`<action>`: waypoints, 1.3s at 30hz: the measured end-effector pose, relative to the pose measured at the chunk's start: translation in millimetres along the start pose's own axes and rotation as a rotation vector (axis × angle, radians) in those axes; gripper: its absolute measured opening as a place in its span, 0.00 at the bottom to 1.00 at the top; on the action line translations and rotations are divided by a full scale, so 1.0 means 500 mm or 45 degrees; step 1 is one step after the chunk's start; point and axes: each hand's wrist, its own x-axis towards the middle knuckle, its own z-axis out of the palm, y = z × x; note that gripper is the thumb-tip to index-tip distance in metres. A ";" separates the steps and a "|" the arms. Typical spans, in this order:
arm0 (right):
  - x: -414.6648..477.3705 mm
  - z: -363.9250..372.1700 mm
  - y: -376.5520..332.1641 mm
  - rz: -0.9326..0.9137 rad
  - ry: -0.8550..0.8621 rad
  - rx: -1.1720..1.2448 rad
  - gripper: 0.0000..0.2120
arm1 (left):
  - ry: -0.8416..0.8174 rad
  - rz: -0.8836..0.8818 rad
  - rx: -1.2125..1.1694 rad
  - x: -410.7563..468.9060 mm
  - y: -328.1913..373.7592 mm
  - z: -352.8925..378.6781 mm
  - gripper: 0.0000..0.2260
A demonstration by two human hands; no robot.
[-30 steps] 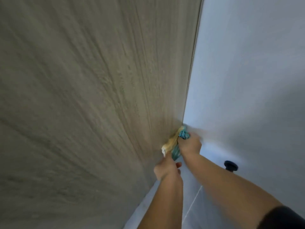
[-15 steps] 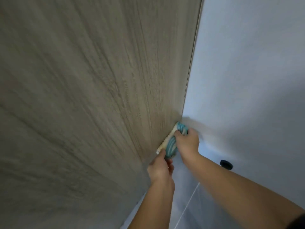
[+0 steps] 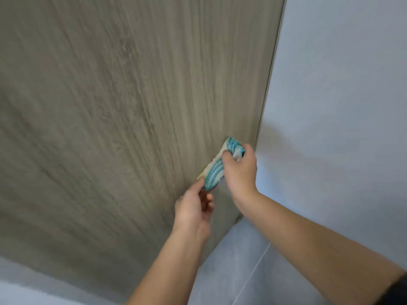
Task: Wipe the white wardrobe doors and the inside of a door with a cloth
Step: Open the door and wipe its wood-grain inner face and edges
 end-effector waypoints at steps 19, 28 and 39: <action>-0.205 0.068 -0.460 -0.712 -0.287 0.557 0.07 | -0.134 0.811 0.365 -0.411 0.341 -0.149 0.12; -0.250 0.135 -0.361 -1.628 -0.423 -0.033 0.19 | 0.537 1.690 0.913 -0.457 0.342 -0.215 0.08; -0.179 0.126 -0.320 -2.238 -0.446 -0.241 0.08 | 0.667 2.461 1.071 -0.434 0.428 -0.150 0.19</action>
